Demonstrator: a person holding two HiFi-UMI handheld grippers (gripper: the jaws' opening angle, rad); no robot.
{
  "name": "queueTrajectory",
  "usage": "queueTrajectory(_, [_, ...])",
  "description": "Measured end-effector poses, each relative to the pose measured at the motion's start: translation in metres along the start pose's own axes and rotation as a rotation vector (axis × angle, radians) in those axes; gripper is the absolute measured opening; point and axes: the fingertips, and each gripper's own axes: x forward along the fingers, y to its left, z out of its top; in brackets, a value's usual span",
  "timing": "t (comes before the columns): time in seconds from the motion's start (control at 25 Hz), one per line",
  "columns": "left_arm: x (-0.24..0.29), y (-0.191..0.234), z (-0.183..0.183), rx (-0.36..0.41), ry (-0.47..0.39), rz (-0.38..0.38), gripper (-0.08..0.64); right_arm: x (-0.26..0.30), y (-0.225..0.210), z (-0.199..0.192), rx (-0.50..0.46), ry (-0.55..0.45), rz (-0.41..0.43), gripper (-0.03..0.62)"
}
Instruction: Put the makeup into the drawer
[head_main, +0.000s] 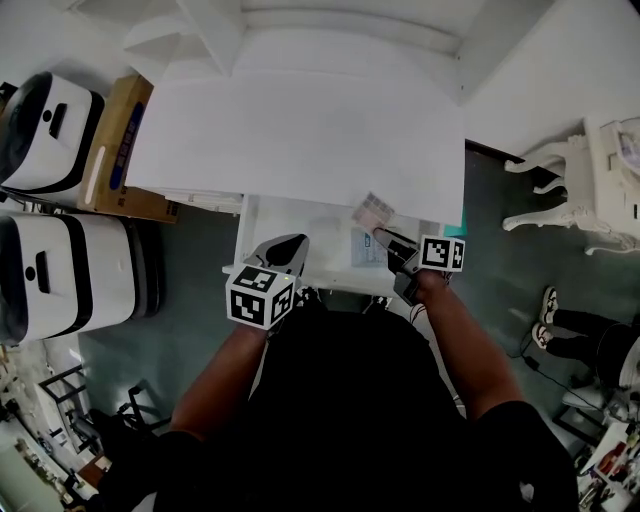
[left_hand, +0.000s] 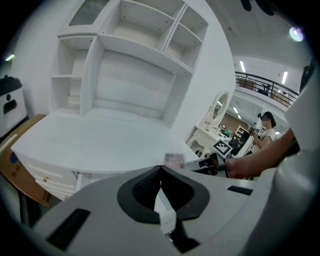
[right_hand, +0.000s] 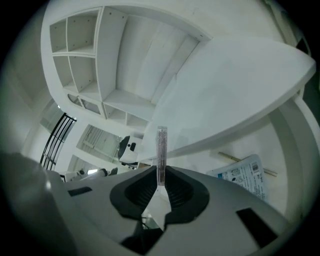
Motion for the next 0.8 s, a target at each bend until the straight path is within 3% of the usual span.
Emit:
queueTrajectory(0.16, [0.002,-0.005,-0.001,0.001,0.003,-0.007,0.011,-0.015,-0.002,-0.022,-0.104,0.142,0.005,0.061])
queueTrajectory(0.32, [0.005,-0.006,-0.007,0.003,0.019,-0.011,0.011,-0.022,-0.026,-0.049,-0.194,0.304,-0.085,0.061])
queueTrajectory(0.52, [0.007,-0.010,-0.012,0.004,0.031,-0.014,0.011,-0.021,-0.063,-0.067,-0.174,0.401,-0.198,0.061])
queueTrajectory(0.8, [0.003,-0.013,-0.014,0.005,0.038,-0.010,0.011,-0.011,-0.096,-0.087,-0.071,0.557,-0.273,0.061])
